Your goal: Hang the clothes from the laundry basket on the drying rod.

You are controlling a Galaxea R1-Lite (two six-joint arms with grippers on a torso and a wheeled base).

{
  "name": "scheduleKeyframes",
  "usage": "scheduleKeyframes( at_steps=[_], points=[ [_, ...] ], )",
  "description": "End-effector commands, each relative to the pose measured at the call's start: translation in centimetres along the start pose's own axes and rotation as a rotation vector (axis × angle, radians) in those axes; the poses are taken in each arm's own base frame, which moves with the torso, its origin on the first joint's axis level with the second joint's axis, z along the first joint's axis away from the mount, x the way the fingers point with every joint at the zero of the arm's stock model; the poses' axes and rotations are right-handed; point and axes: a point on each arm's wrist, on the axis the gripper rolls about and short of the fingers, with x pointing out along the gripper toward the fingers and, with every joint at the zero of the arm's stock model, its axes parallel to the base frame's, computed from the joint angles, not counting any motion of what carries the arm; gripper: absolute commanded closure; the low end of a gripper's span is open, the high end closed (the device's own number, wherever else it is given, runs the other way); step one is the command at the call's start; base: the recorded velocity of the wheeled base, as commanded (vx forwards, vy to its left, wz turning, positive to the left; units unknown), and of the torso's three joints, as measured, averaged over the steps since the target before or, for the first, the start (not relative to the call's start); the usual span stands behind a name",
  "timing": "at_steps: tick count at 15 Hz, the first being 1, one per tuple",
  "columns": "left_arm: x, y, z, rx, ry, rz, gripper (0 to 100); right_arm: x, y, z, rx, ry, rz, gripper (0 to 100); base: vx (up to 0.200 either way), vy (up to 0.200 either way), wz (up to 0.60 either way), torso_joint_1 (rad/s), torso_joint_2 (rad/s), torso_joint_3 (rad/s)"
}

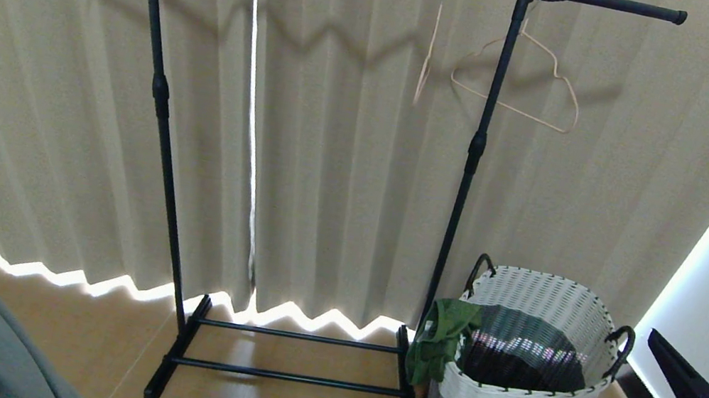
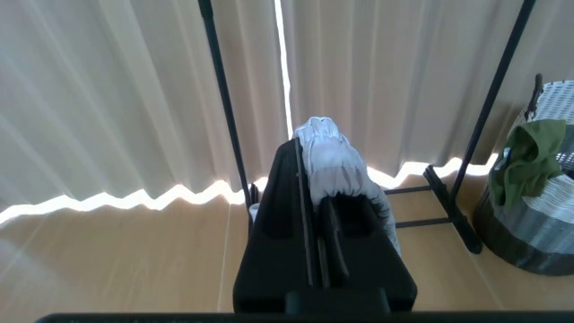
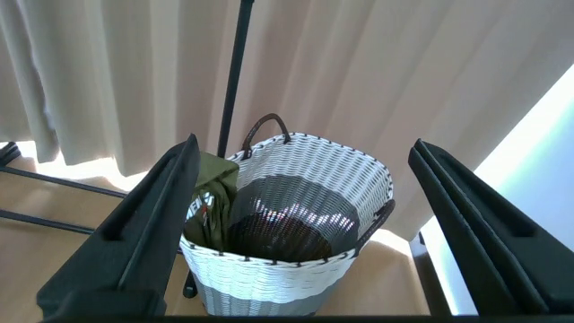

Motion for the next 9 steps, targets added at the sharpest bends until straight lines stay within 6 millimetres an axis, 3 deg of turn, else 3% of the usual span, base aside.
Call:
scheduleKeyframes(
  at_steps=[1, 9],
  points=[
    [0.11, -0.03, -0.2, 0.0, 0.01, -0.001, 100, 0.01, -0.01, 0.05, 0.0, -0.003, -0.001, 0, 0.0, 0.0, 0.0, 0.0, 0.0, 0.0],
    [0.07, -0.03, -0.26, 0.0, 0.008, -0.001, 100, -0.05, -0.01, 0.06, 0.0, -0.004, -0.002, 0, 0.0, 0.0, 0.0, 0.0, 0.0, 0.0]
  ],
)
